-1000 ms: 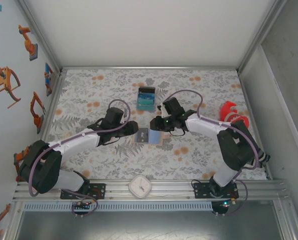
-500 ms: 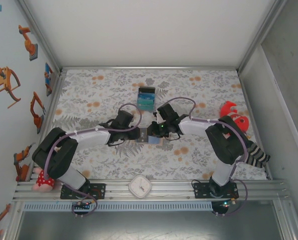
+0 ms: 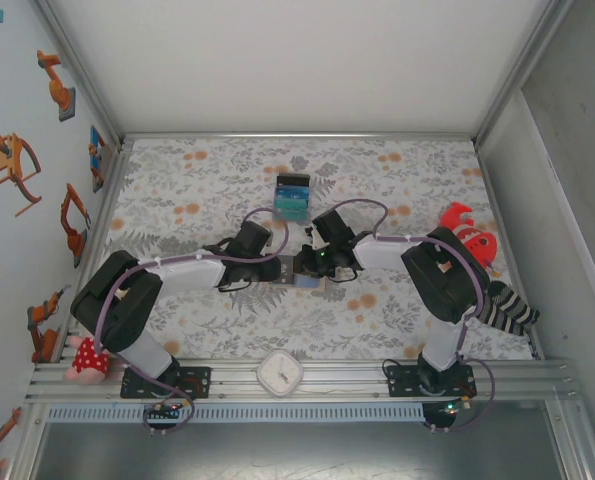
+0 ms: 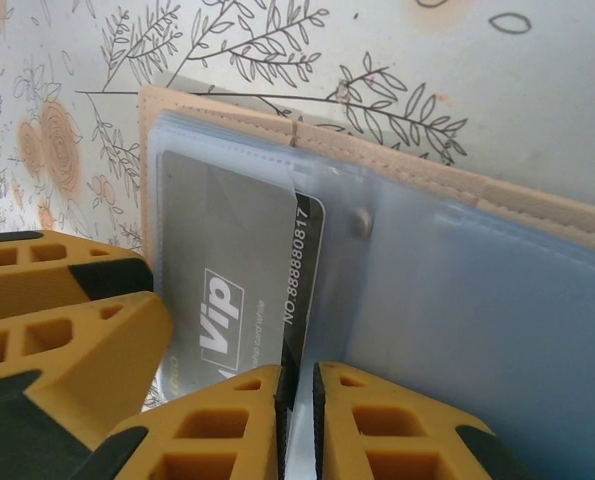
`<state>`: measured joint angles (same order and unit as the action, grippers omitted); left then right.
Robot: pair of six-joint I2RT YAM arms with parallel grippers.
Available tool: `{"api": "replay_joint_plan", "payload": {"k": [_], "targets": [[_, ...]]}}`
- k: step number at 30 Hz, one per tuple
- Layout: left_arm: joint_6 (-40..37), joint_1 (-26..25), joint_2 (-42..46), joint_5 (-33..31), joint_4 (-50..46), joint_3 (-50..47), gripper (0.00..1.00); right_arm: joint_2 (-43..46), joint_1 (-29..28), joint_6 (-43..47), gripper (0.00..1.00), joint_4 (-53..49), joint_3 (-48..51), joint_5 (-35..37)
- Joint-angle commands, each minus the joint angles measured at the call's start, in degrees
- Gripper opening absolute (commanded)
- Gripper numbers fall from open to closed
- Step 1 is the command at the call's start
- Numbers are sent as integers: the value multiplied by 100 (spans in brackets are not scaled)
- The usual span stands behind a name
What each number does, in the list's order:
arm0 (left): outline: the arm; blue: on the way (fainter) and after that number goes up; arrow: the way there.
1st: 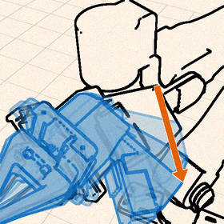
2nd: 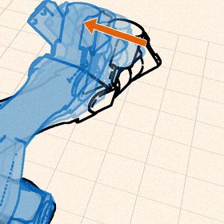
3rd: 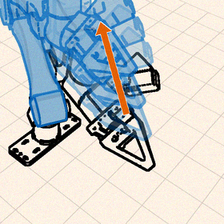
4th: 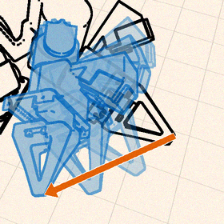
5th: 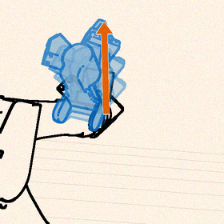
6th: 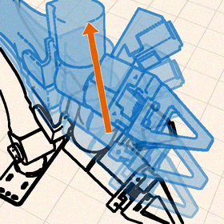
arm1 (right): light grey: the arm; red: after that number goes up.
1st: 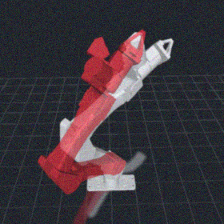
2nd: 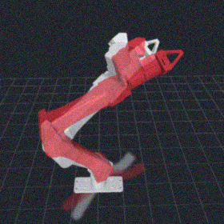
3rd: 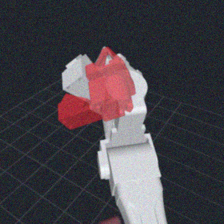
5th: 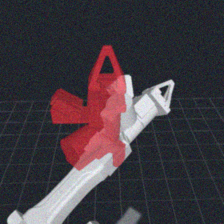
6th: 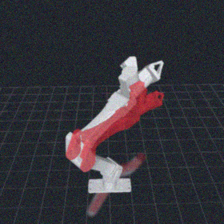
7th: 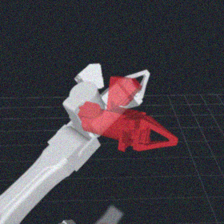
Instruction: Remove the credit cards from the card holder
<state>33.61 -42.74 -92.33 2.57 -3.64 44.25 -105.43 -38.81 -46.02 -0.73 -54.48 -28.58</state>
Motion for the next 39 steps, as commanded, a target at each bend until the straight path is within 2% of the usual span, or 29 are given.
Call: {"api": "replay_joint_plan", "payload": {"k": [1, 15, 29, 39], "targets": [[-118, -40, -82, -20, -213, 145, 26, -109, 22, -152, 16, 231, 142, -131], [18, -105, -202, 33, -299, 189, 14, -223, 66, -607, 16, 1311, 368, -724], [89, -149, -207, 91, -289, 211, 11, -230, 66, -923, 12, 2098, 548, -1079], [139, -153, -209, -37, -474, 251, 10, 18, 127, -888, 12, 1983, 670, -1049]]}}
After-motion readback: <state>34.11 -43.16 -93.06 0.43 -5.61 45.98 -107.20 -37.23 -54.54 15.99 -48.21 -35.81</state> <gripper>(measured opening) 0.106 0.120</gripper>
